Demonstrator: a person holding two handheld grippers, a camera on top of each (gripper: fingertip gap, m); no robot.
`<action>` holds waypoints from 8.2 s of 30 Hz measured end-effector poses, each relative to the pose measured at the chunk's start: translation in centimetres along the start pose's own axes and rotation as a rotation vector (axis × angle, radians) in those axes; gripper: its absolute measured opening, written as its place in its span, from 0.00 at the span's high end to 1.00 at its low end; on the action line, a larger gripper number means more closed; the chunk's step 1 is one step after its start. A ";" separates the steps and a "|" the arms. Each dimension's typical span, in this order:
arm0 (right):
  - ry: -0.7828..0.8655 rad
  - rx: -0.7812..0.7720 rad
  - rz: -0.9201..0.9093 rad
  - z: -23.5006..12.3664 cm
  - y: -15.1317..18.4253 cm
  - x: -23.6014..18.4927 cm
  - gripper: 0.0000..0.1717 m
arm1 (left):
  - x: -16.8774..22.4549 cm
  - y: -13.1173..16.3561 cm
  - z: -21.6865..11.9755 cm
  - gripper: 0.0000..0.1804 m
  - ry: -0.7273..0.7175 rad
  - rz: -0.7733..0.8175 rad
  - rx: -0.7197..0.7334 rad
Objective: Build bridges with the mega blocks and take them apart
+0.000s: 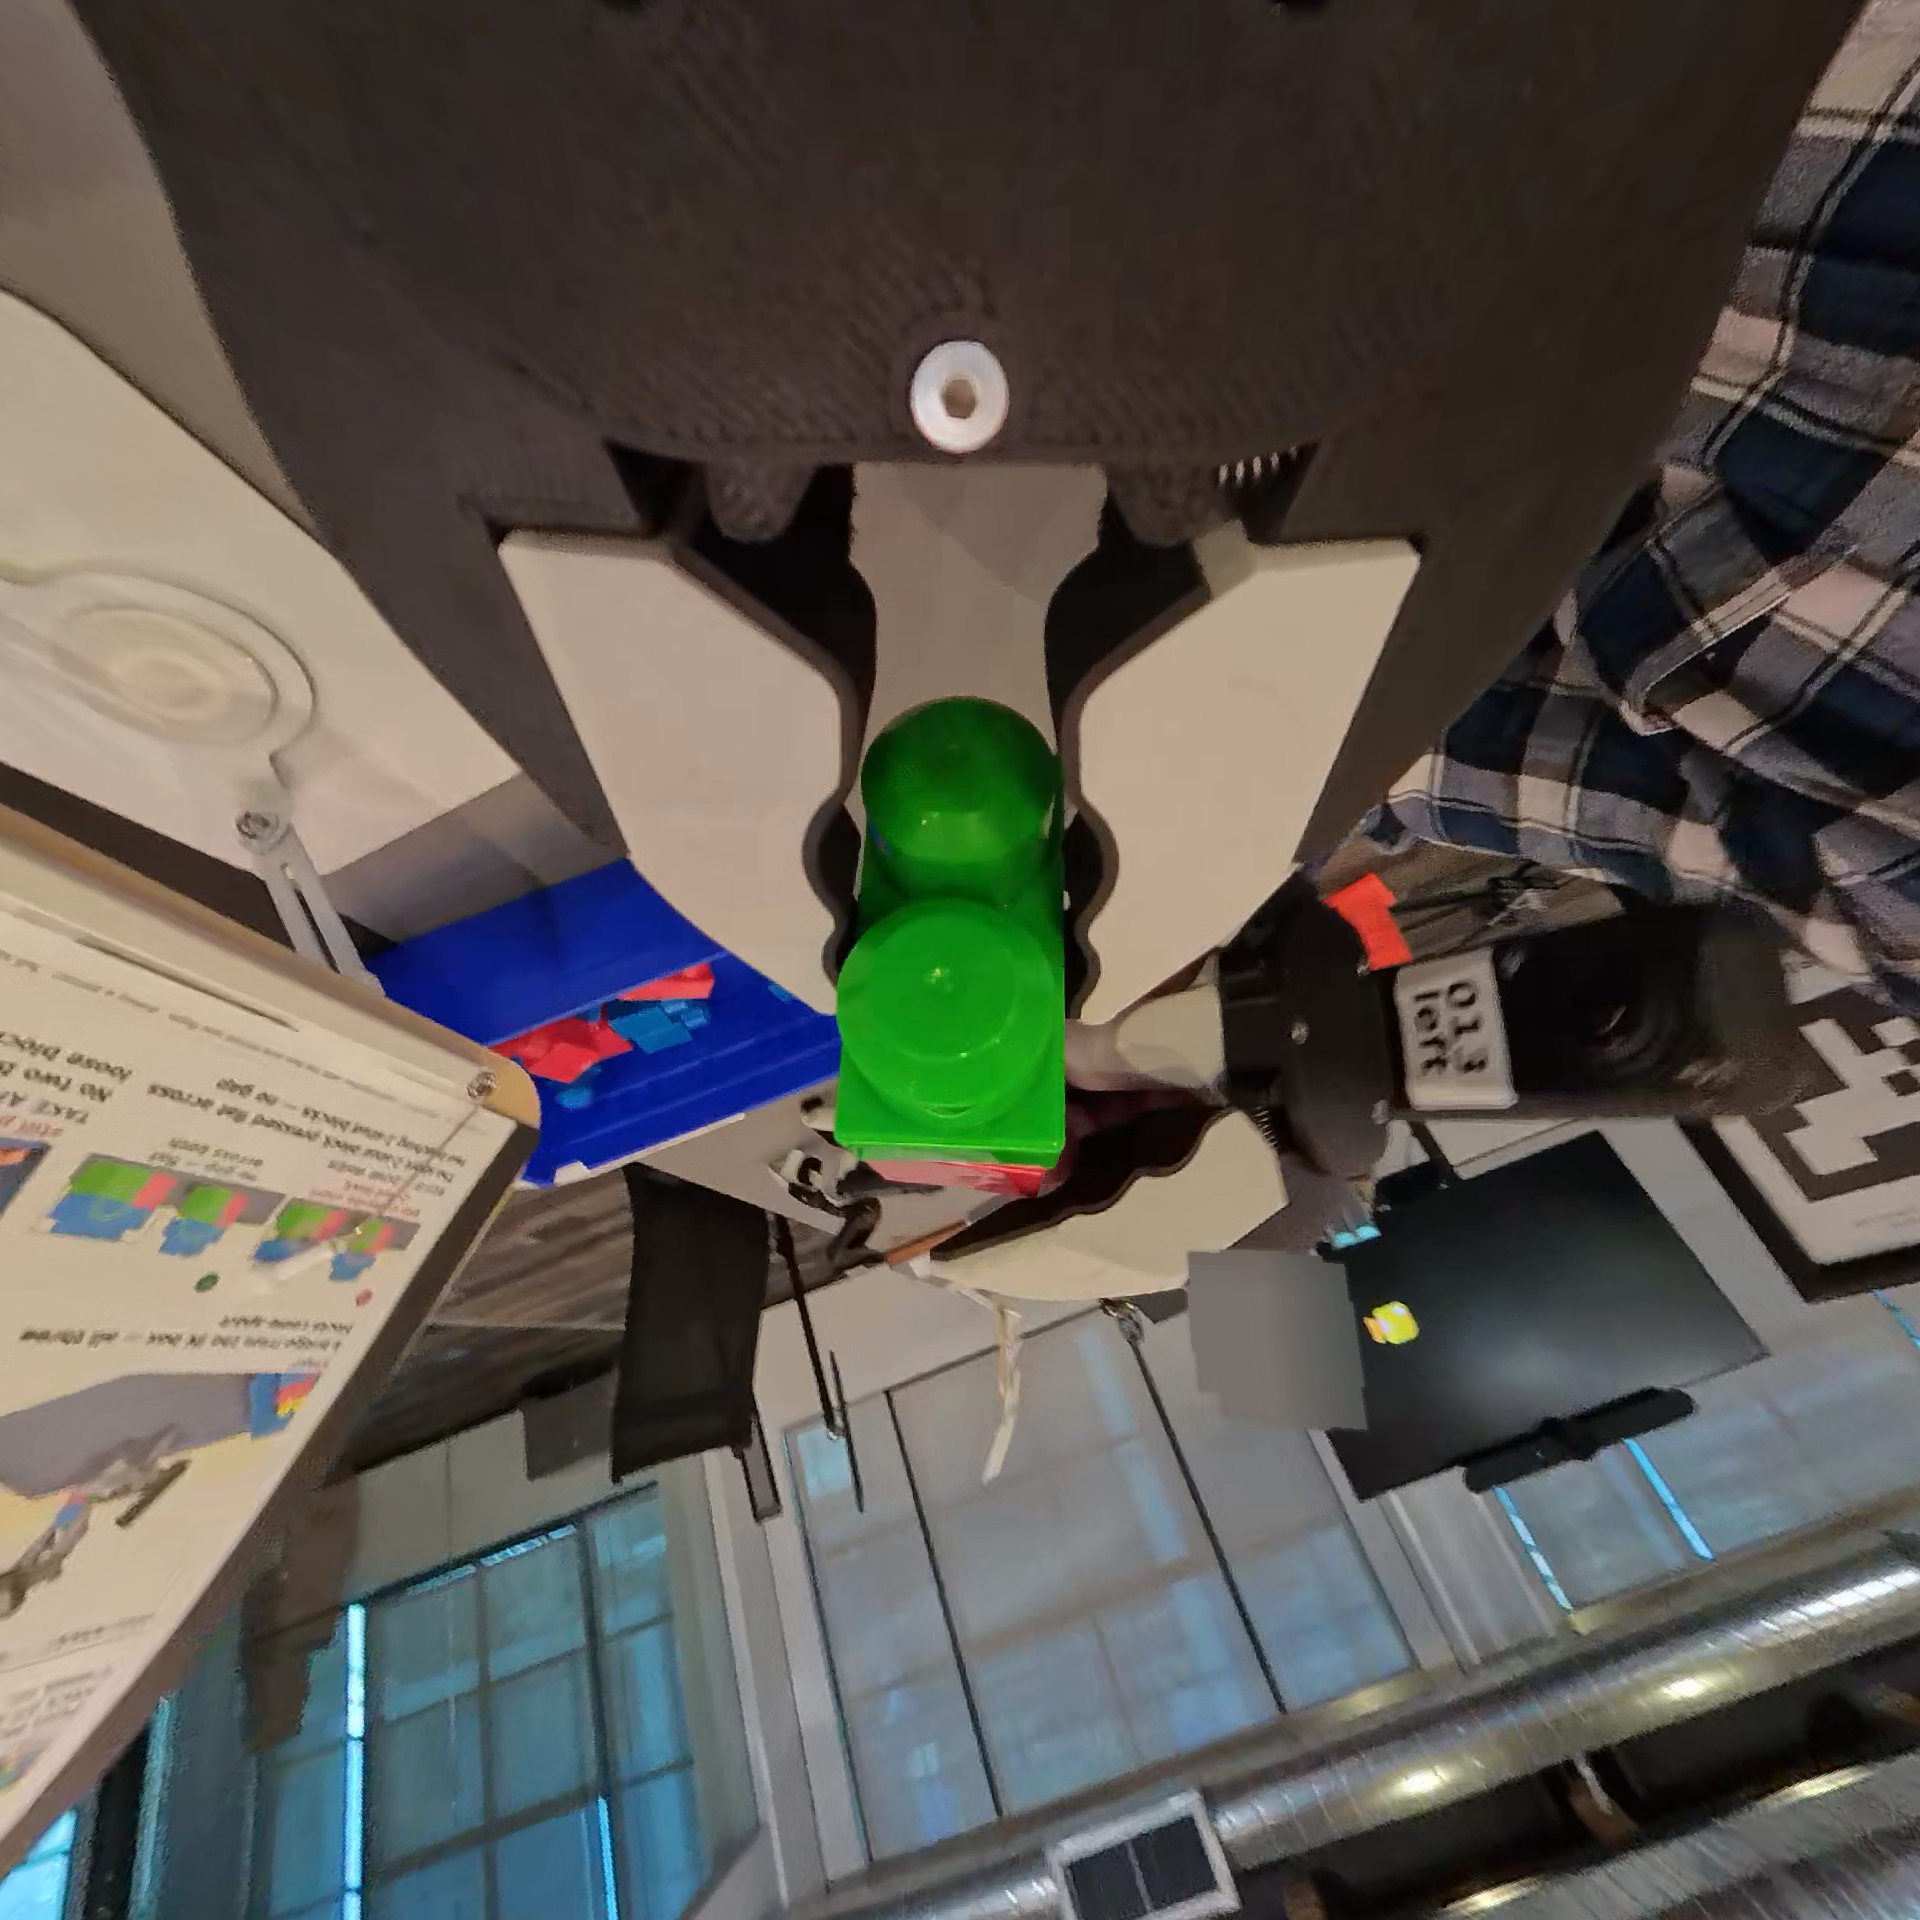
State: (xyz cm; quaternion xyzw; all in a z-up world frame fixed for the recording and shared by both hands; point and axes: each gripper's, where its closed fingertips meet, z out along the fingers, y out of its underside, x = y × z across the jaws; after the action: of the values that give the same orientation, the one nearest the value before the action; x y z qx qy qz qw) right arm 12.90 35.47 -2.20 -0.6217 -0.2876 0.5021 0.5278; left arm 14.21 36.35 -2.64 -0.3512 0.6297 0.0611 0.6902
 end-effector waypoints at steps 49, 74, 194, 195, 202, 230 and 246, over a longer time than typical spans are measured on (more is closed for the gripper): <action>0.000 -0.198 -0.337 -1.8 -0.3 -1.2 0.80 | -1.6 -1.6 -2.8 0.73 0.427 -1.340 0.776; 0.507 -0.640 -1.142 1.0 0.0 3.2 0.37 | -1.1 0.9 -0.9 0.80 0.470 -1.660 0.679; 0.249 -1.496 -0.416 -26.6 7.0 35.1 0.80 | 6.7 6.9 -2.4 0.95 0.478 -1.484 0.581; 0.253 -1.521 -0.416 -26.8 7.5 36.2 0.80 | 6.8 6.9 -2.3 0.95 0.480 -1.485 0.575; 0.206 -1.605 -0.403 -26.8 10.3 40.7 0.80 | 6.7 7.1 -2.4 0.95 0.481 -1.493 0.580; 0.287 -0.964 -0.881 -9.4 3.3 6.5 1.00 | -8.6 23.8 -14.5 0.84 0.025 -0.857 -0.279; 0.116 -0.917 -0.719 -7.5 11.0 0.6 1.00 | 5.3 48.1 -4.9 0.76 0.786 -0.416 -1.001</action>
State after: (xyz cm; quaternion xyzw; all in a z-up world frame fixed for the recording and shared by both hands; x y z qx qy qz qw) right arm 18.13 30.21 -13.25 -0.6765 -0.6390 0.0809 0.3571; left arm -14.11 67.62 -26.93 -0.7392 0.6492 0.0790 0.1607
